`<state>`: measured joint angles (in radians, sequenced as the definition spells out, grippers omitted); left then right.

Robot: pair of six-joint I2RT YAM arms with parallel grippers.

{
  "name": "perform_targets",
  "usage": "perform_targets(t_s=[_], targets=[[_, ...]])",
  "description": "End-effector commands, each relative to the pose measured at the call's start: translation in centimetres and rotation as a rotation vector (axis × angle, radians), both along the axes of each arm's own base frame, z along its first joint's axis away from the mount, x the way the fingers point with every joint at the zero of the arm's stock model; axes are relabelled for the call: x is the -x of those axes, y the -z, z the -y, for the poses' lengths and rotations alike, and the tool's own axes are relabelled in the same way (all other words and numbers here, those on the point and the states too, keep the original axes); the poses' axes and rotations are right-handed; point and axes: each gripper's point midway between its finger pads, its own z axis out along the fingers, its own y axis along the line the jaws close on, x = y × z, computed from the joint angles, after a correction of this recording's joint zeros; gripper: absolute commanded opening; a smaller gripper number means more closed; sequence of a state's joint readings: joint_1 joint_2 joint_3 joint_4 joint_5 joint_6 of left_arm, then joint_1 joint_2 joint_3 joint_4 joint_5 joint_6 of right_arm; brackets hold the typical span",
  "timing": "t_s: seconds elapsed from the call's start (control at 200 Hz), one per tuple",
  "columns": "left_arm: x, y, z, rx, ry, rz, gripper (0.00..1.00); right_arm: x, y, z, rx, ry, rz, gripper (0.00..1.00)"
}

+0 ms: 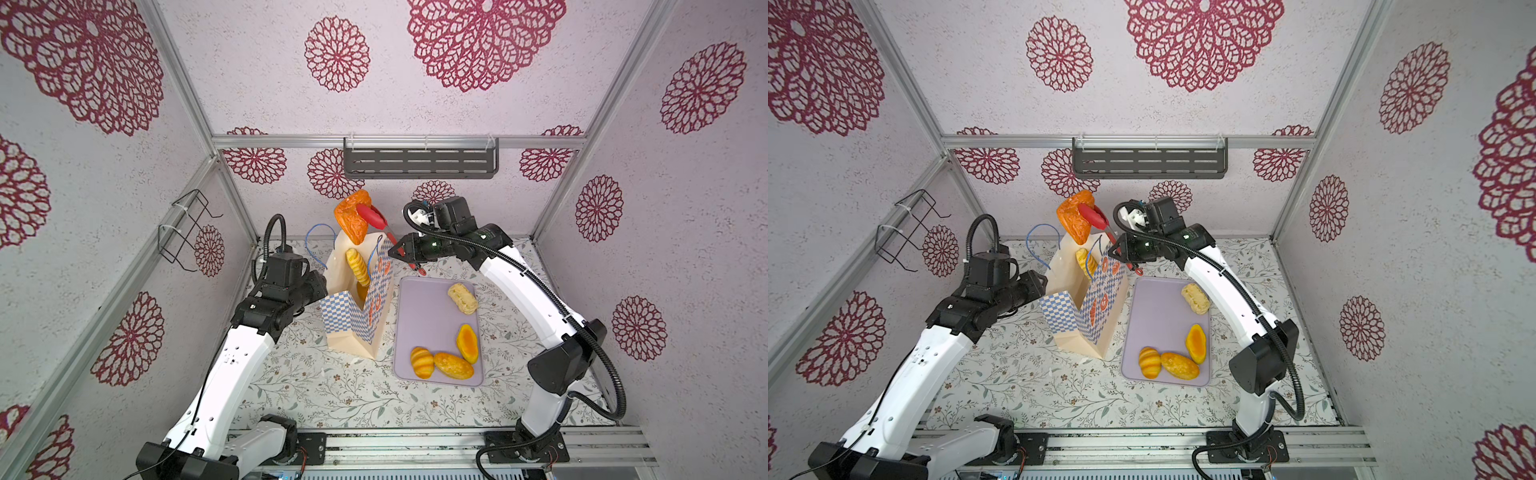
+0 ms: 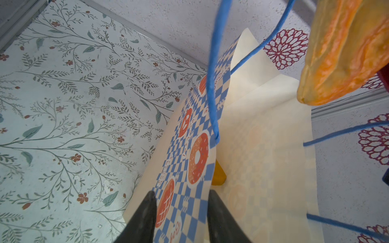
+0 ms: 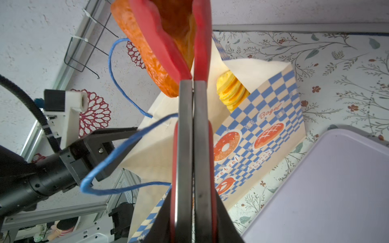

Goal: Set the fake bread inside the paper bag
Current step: 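Lower the croissant into the bag opening and open the tongs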

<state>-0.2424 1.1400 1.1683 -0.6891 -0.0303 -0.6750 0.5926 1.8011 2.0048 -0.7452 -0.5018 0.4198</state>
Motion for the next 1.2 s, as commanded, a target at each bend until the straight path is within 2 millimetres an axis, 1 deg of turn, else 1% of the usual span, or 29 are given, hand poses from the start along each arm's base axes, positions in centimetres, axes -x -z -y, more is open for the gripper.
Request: perform_targets(t_s=[0.0,0.11,0.23,0.465,0.645,0.685,0.726,0.786,0.861,0.896,0.956,1.196], targets=[[-0.7,-0.9,0.3,0.004,0.011,0.037,0.35,2.4,-3.3,1.4,-0.009,-0.059,0.106,0.25],[-0.7,-0.9,0.4,0.003,0.014,0.036,0.26,3.0,-2.2,1.9,0.033,-0.076,0.094,0.25],[-0.7,-0.8,0.4,0.006,0.013,0.033,0.18,3.3,-1.8,2.5,0.067,-0.078,0.095,0.25],[-0.7,-1.0,0.4,0.004,0.011,0.036,0.11,3.6,-1.6,3.0,0.089,-0.076,0.106,0.29],[-0.9,-1.1,0.5,0.006,0.013,0.037,0.11,3.7,-1.6,3.3,0.095,-0.073,0.115,0.32],[-1.0,-1.0,0.5,0.006,0.014,0.036,0.12,3.7,-1.6,3.3,0.096,-0.073,0.114,0.34],[-1.0,-1.1,0.6,0.007,0.014,0.037,0.15,3.7,-1.5,3.2,0.096,-0.075,0.111,0.35],[-1.0,-1.1,0.6,0.007,0.014,0.036,0.23,3.6,-1.4,3.1,0.096,-0.076,0.109,0.37],[-1.0,-1.2,0.6,0.006,0.013,0.038,0.36,3.5,-1.3,3.0,0.093,-0.075,0.108,0.41],[-1.0,-1.2,0.6,0.006,0.014,0.038,0.39,3.4,-1.4,3.0,0.09,-0.074,0.11,0.42],[-1.0,-1.2,0.6,0.006,0.013,0.039,0.43,3.3,-1.5,2.9,0.085,-0.072,0.117,0.45],[-1.0,-1.5,0.7,0.006,0.017,0.045,0.52,2.7,-2.5,2.8,0.055,-0.053,0.137,0.48]])
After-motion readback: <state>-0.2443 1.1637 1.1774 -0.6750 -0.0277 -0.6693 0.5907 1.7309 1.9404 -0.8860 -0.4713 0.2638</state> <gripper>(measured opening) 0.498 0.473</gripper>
